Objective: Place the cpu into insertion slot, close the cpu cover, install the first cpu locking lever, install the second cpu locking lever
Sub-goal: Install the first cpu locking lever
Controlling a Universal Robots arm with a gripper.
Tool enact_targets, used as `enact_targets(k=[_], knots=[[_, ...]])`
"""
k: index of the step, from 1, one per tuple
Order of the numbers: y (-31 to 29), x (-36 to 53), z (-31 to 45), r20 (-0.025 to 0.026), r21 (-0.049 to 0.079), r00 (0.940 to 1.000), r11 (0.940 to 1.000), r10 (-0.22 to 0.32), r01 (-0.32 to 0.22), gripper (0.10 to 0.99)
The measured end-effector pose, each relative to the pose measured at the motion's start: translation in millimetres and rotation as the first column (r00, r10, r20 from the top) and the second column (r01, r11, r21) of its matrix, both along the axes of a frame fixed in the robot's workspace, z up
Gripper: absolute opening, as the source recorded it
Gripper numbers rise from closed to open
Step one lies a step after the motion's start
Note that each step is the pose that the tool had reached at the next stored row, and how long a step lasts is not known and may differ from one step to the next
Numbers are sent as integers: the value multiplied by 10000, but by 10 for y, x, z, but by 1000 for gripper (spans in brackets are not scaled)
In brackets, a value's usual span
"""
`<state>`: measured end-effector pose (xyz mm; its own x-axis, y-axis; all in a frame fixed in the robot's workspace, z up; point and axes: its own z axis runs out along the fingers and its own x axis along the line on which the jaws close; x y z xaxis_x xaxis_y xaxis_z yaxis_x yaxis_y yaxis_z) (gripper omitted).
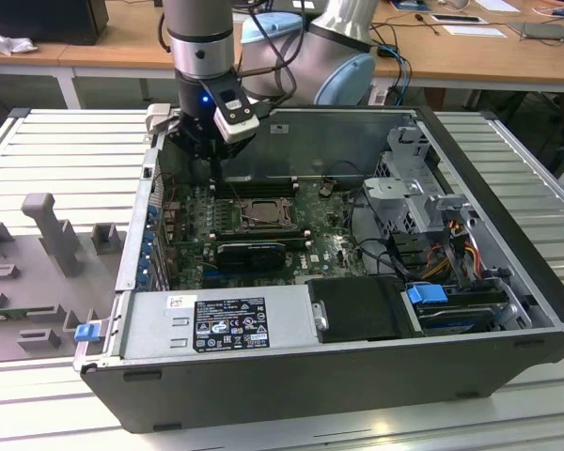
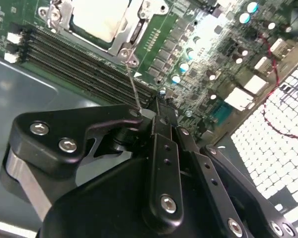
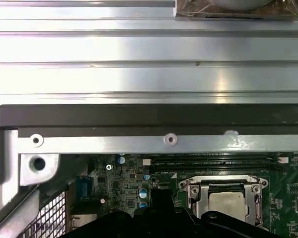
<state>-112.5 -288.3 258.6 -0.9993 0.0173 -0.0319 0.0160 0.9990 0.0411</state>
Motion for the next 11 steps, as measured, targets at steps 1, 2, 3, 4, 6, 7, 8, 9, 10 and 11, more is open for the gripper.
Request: enact_targets(k=[1, 2, 3, 4, 6, 7, 8, 9, 10, 11], knots=[[3, 30, 0, 1, -2, 10000, 10000, -1, 1, 106], [4, 77, 0, 1, -1, 10000, 10000, 2, -2, 106], [6, 114, -1, 0, -1, 10000, 10000, 0, 0, 106], [8, 176, -2, 0, -2, 10000, 10000, -1, 1, 106], [9, 363, -13, -8, -2, 10000, 10000, 0, 0, 106], [9, 446, -26, -14, 0, 10000, 10000, 2, -2, 106], [9, 520, -43, -20, 0, 10000, 10000, -1, 1, 106], [9, 566, -52, -20, 20, 10000, 10000, 1, -1, 106], [8, 586, -56, -21, 49, 10000, 10000, 0, 0, 106], [8, 592, -57, -21, 107, 10000, 9999, 1, 0, 106]])
